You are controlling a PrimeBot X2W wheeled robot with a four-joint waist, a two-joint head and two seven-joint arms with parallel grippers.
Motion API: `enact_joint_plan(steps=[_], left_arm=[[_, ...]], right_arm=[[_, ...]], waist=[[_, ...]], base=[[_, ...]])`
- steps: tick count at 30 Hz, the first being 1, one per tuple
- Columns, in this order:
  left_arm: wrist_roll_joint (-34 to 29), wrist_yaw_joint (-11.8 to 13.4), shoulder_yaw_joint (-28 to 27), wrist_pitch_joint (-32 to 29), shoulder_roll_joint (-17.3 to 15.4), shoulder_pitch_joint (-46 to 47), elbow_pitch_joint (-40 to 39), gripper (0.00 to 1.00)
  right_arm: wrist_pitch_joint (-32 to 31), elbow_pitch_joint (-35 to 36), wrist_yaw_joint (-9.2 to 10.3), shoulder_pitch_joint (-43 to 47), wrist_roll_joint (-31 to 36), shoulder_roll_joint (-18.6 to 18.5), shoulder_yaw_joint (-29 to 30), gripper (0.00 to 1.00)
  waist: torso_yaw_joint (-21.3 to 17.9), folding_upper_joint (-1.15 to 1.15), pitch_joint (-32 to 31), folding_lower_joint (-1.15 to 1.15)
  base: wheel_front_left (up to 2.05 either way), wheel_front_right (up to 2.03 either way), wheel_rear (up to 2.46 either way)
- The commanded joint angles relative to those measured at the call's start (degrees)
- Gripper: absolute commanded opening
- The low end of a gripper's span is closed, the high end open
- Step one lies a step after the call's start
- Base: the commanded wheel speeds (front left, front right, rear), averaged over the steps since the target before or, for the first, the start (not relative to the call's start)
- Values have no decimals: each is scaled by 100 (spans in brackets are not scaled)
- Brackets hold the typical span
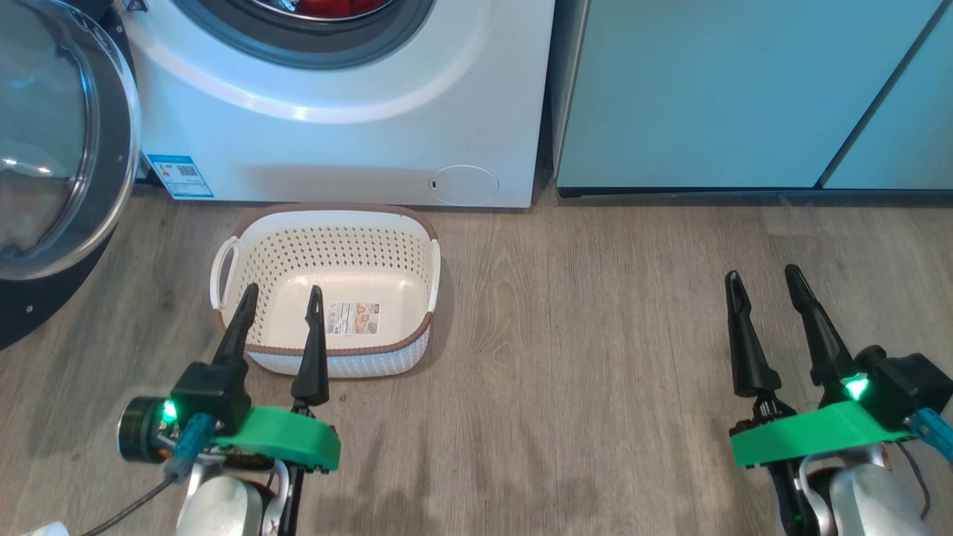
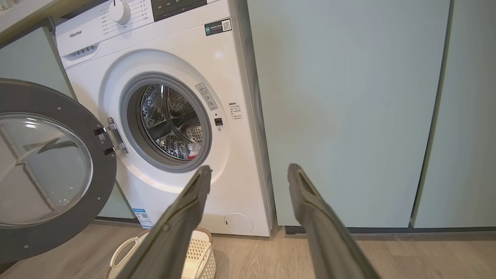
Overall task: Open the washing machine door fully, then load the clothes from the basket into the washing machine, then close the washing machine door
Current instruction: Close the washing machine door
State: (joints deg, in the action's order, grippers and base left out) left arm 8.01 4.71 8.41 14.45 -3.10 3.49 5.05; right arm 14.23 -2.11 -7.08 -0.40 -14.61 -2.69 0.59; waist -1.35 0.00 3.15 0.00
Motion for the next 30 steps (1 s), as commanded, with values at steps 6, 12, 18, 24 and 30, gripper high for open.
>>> enact_joint_plan(steps=[6, 12, 18, 24, 30], left_arm=[[-28, -67, -142, 55, 11, 186, -128, 100], [-23, -77, -131, 55, 15, 180, -126, 100], [-19, -78, -125, 55, 17, 175, -132, 100], [-28, -96, -54, 55, 19, 246, -127, 100], [11, -56, 9, 55, 21, 320, -140, 100]], right_arm=[[61, 144, -41, -130, -24, -19, -143, 100], [65, 147, -41, -112, -16, -19, -125, 100], [67, 164, -41, -101, -14, -19, -120, 100], [69, 201, -41, -78, -10, -19, -90, 100], [68, 248, -41, -110, 34, -19, -133, 100]], waist=[[-19, 0, -32, 0], [5, 0, -60, 0], [38, 0, -60, 0], [254, 0, 32, 0], [751, 0, 211, 0]], base=[[0, 0, 0], [0, 0, 0], [0, 0, 0], [0, 0, 0], [0, 0, 0]])
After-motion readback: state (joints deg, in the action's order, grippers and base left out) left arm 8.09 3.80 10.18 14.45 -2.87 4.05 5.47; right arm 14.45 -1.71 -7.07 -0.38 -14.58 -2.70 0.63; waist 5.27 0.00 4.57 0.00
